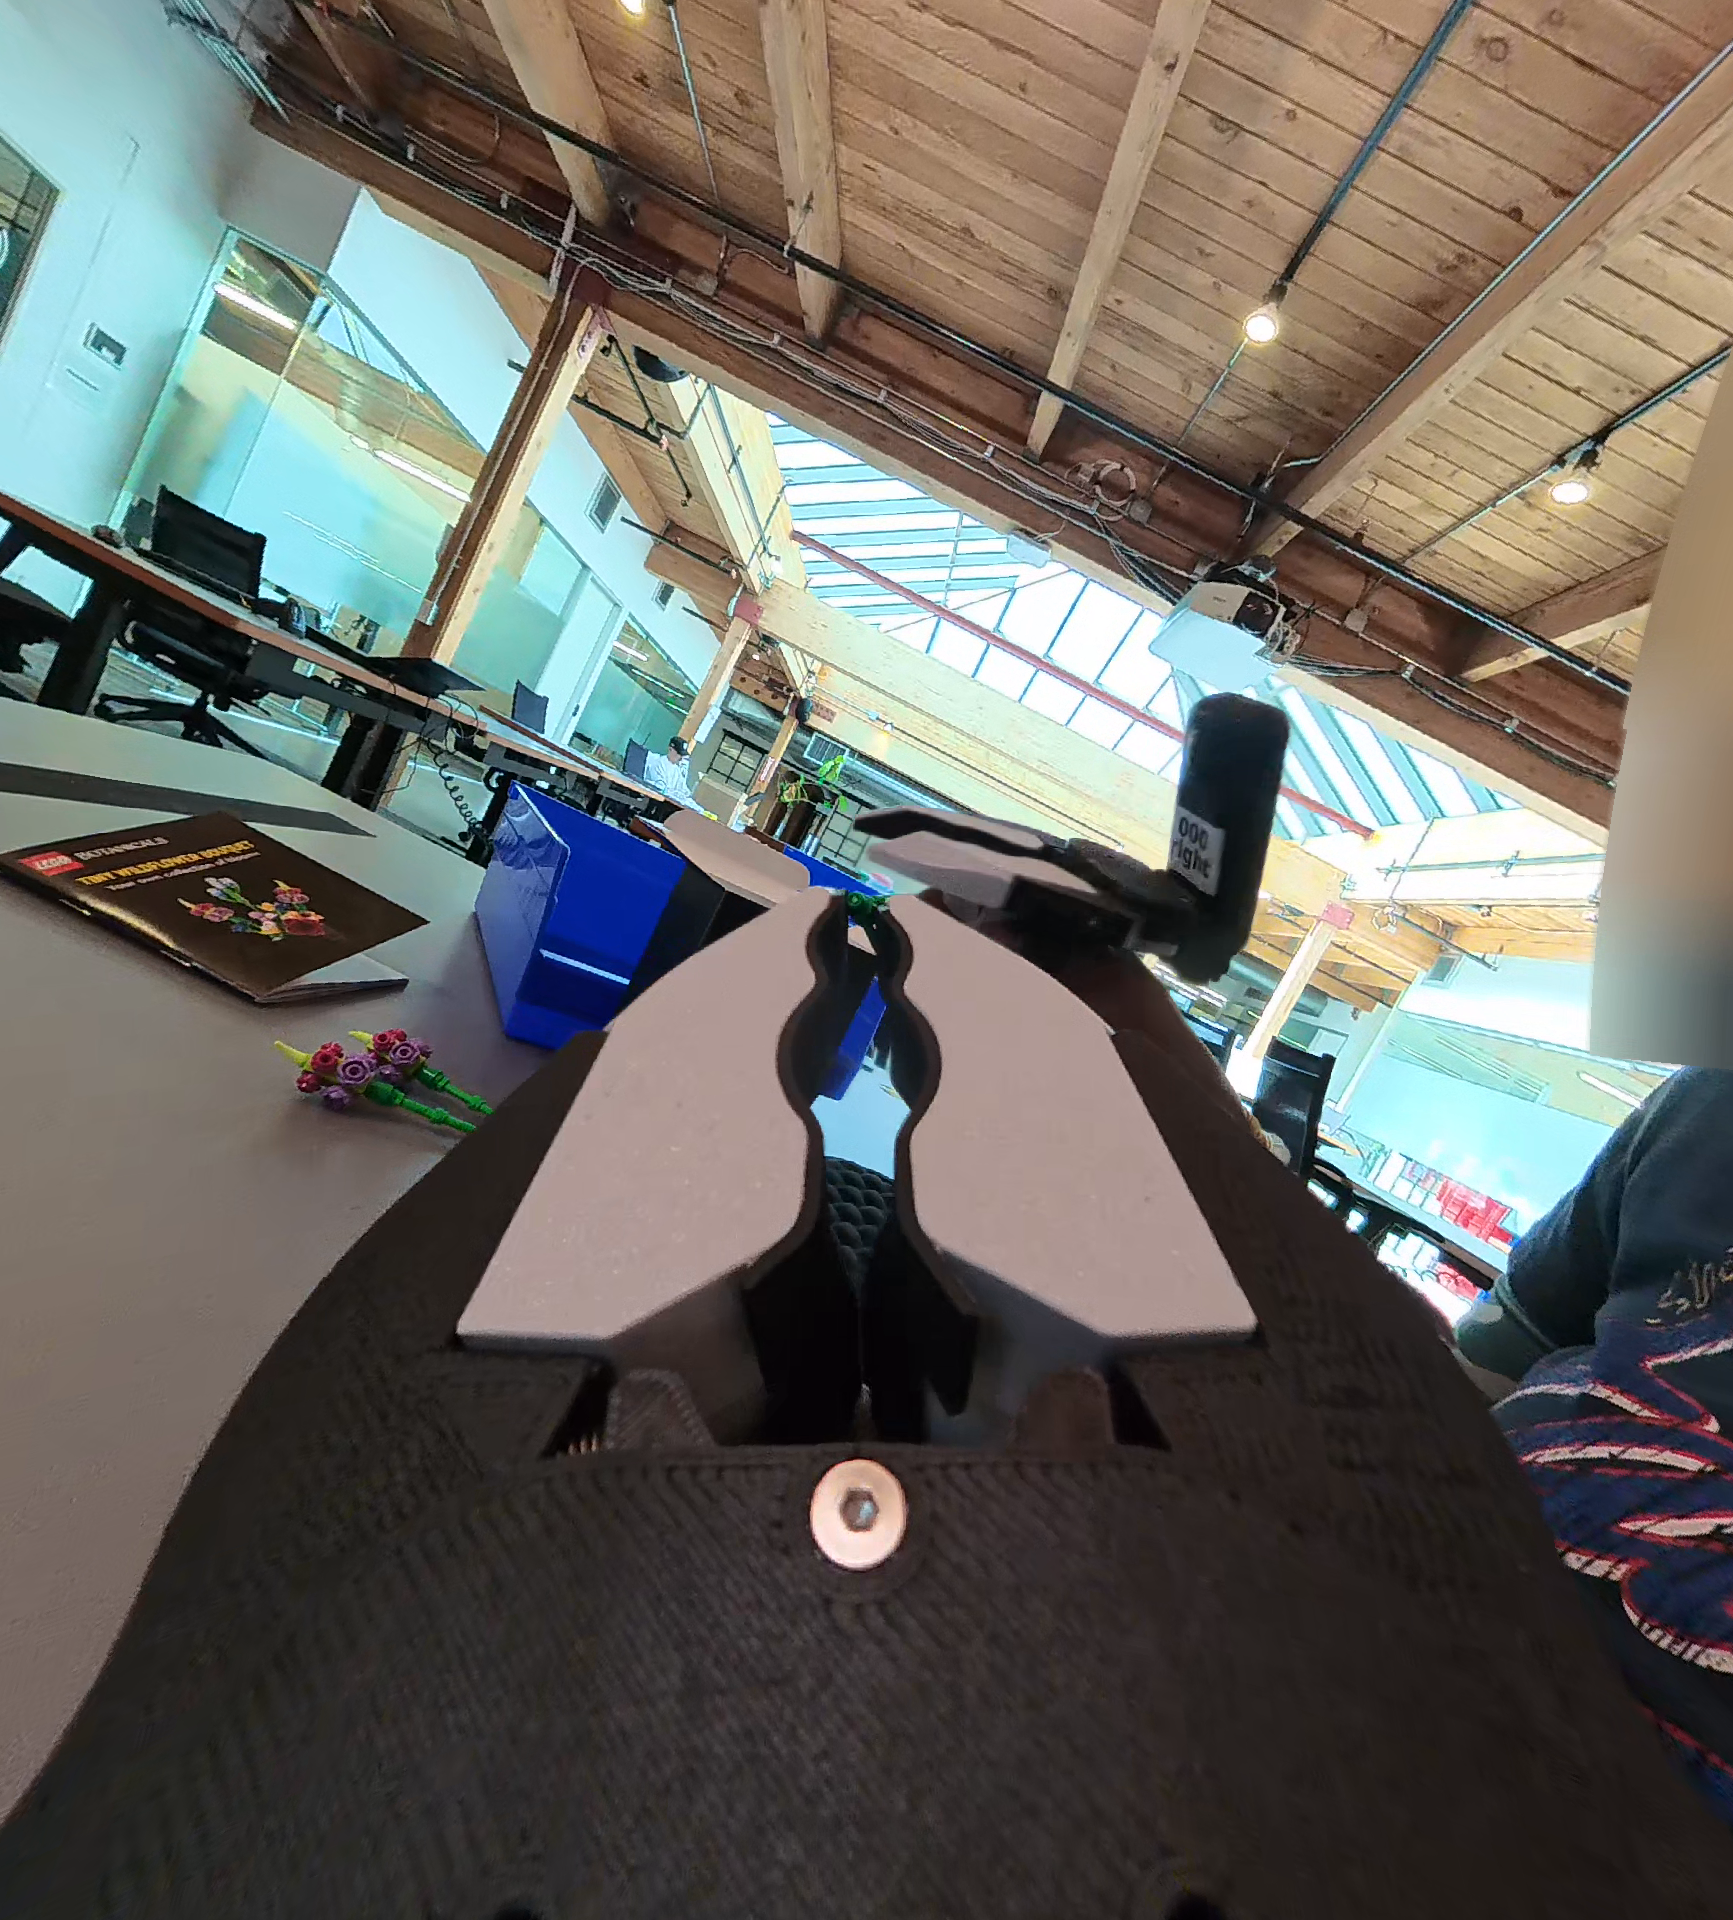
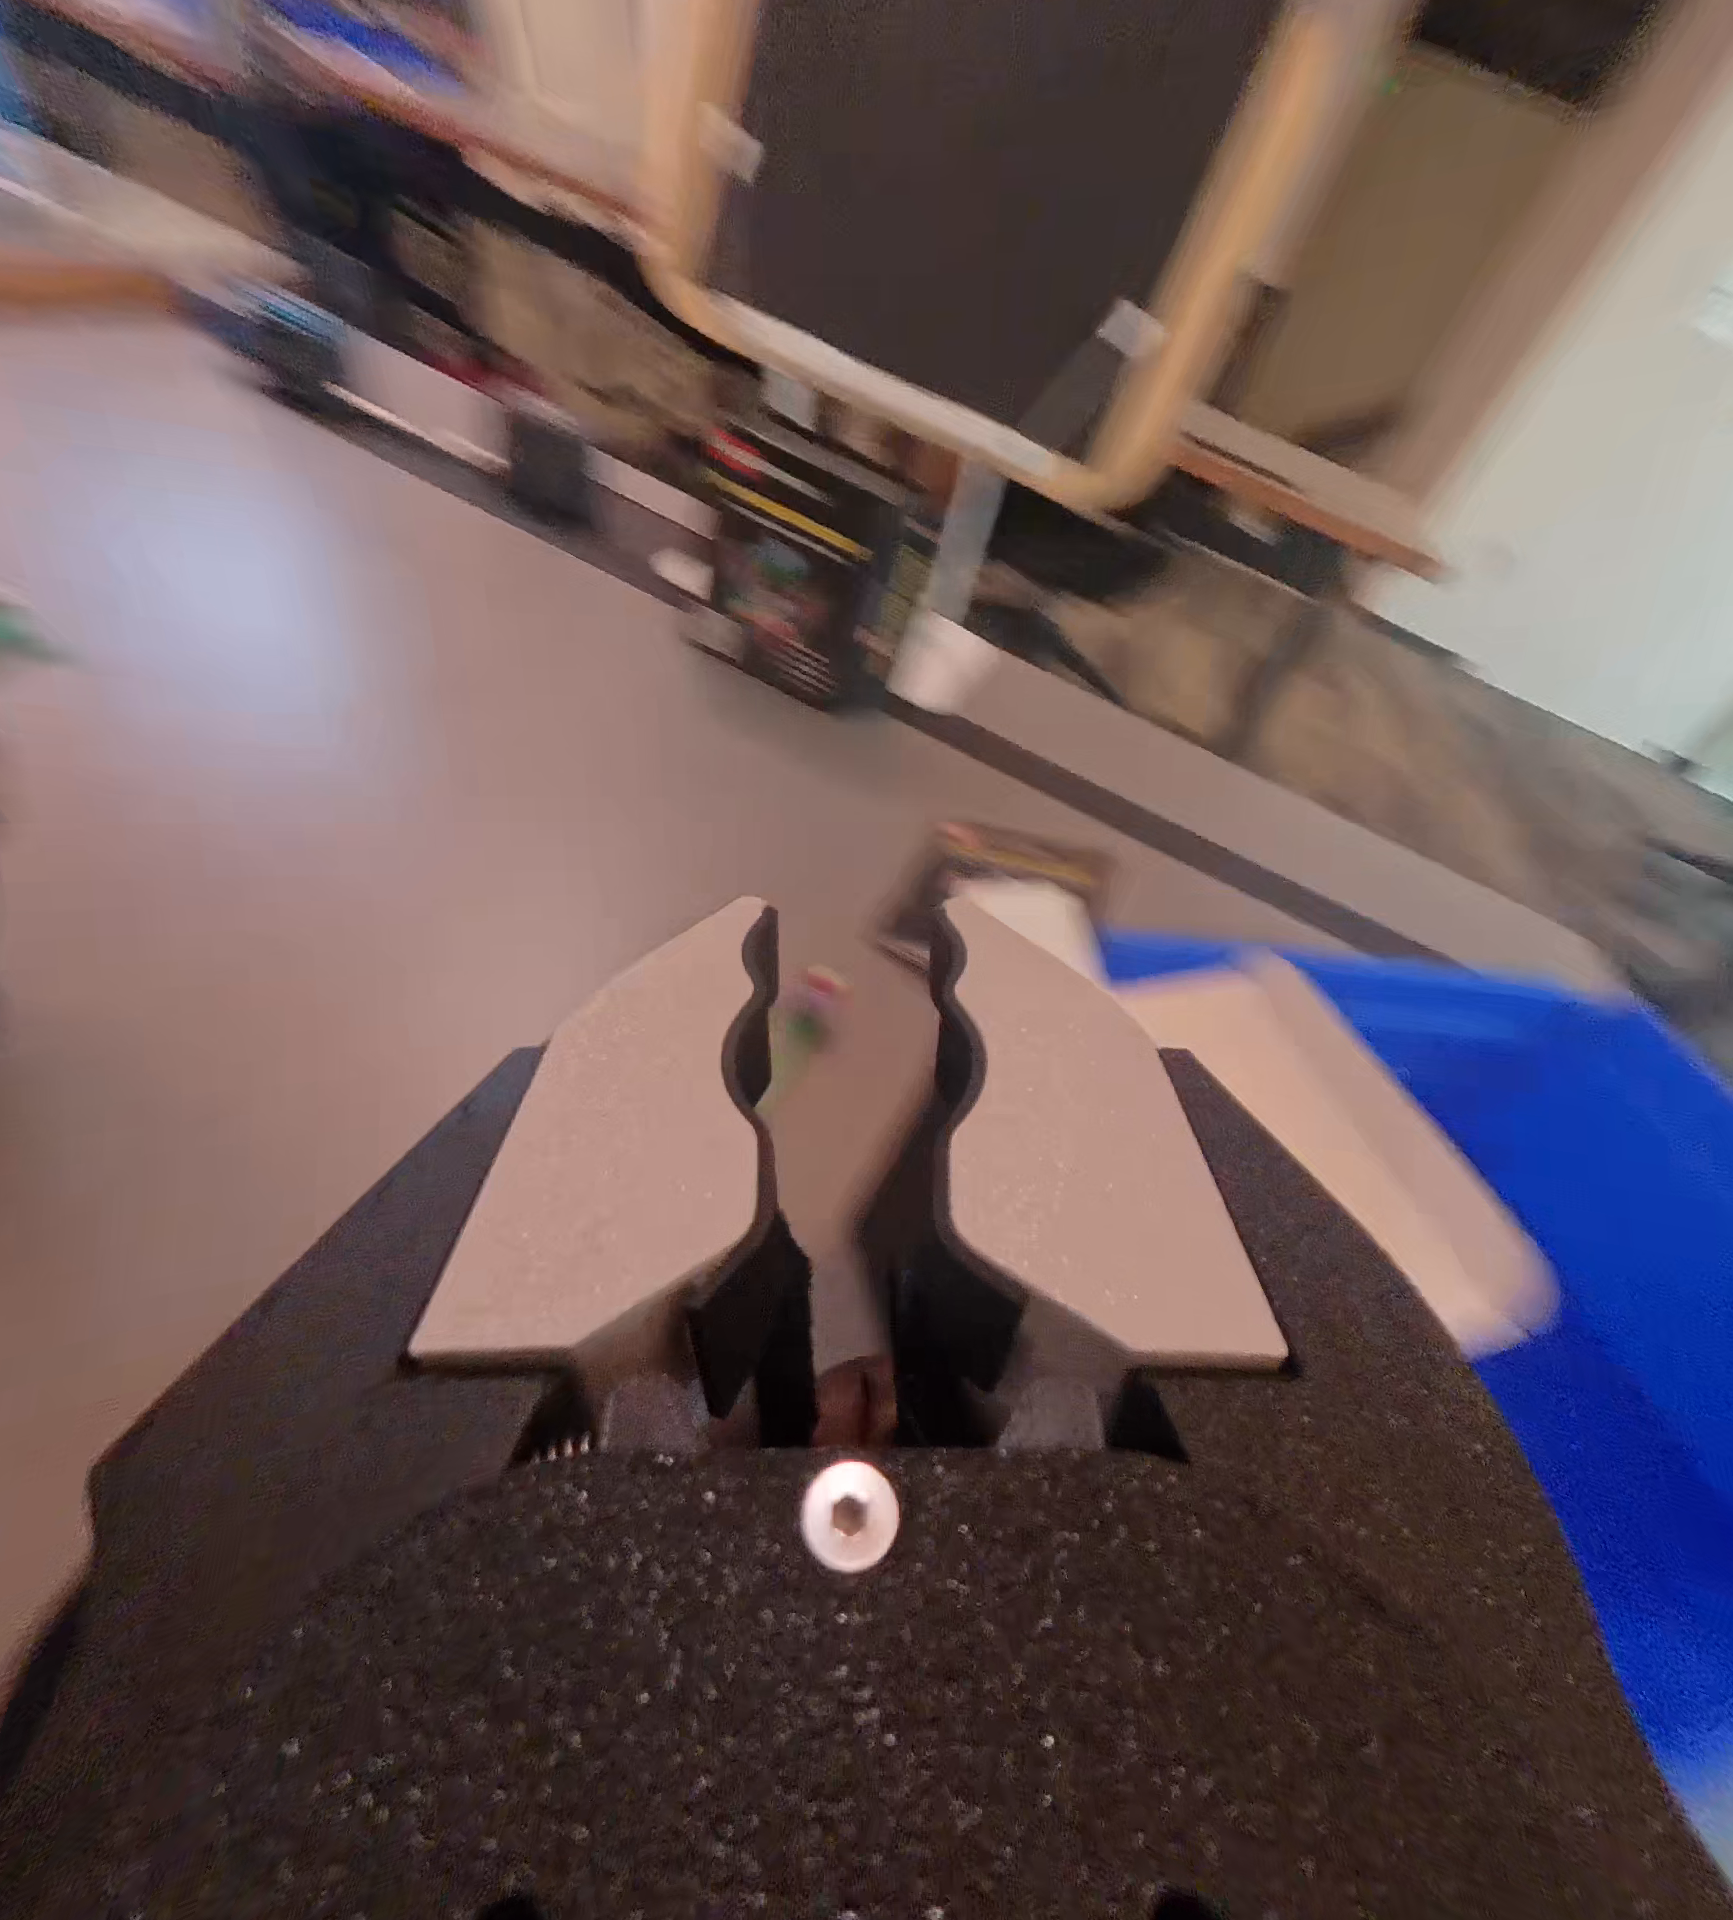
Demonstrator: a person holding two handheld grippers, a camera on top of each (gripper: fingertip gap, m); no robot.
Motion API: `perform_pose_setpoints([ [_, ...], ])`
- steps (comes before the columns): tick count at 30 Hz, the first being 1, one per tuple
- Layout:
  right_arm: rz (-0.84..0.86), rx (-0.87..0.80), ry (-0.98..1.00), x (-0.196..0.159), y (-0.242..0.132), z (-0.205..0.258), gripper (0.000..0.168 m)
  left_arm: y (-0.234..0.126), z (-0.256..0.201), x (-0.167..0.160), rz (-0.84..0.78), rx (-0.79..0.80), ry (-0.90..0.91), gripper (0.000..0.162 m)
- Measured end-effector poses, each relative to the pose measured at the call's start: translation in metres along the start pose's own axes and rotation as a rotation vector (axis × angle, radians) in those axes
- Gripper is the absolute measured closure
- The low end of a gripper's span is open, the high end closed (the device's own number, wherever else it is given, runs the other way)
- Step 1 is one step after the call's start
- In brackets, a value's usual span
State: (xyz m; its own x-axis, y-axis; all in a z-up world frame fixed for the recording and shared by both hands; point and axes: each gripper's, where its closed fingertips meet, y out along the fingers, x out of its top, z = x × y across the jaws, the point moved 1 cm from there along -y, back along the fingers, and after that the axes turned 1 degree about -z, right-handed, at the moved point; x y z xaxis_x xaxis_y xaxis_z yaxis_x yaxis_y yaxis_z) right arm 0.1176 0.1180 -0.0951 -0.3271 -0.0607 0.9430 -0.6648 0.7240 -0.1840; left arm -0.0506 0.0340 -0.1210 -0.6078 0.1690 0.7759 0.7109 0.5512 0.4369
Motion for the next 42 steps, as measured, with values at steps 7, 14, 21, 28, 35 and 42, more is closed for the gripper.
perform_pose_setpoints([
  [7,-0.268,0.484,-0.07,0.036,0.008,0.123,0.155,0.002,-0.004,-0.003,0.025,-0.021,0.013,0.157],
  [14,-0.269,0.553,-0.137,0.036,0.026,0.159,0.157,0.004,-0.007,-0.008,0.059,-0.038,0.031,0.157],
  [21,-0.254,0.547,-0.176,0.031,0.032,0.162,0.161,0.005,-0.009,-0.01,0.073,-0.046,0.035,0.157],
  [28,-0.259,0.573,-0.15,0.03,0.032,0.161,0.166,0.006,-0.009,-0.013,0.088,-0.05,0.04,0.157],
  [35,-0.269,0.454,-0.114,0.033,0.025,0.131,0.167,0.008,-0.004,-0.012,0.077,-0.005,0.04,0.131],
  [42,-0.013,-0.137,-0.064,0.002,0.0,-0.015,0.167,0.007,0.006,-0.003,0.038,0.129,0.216,0.109],
])
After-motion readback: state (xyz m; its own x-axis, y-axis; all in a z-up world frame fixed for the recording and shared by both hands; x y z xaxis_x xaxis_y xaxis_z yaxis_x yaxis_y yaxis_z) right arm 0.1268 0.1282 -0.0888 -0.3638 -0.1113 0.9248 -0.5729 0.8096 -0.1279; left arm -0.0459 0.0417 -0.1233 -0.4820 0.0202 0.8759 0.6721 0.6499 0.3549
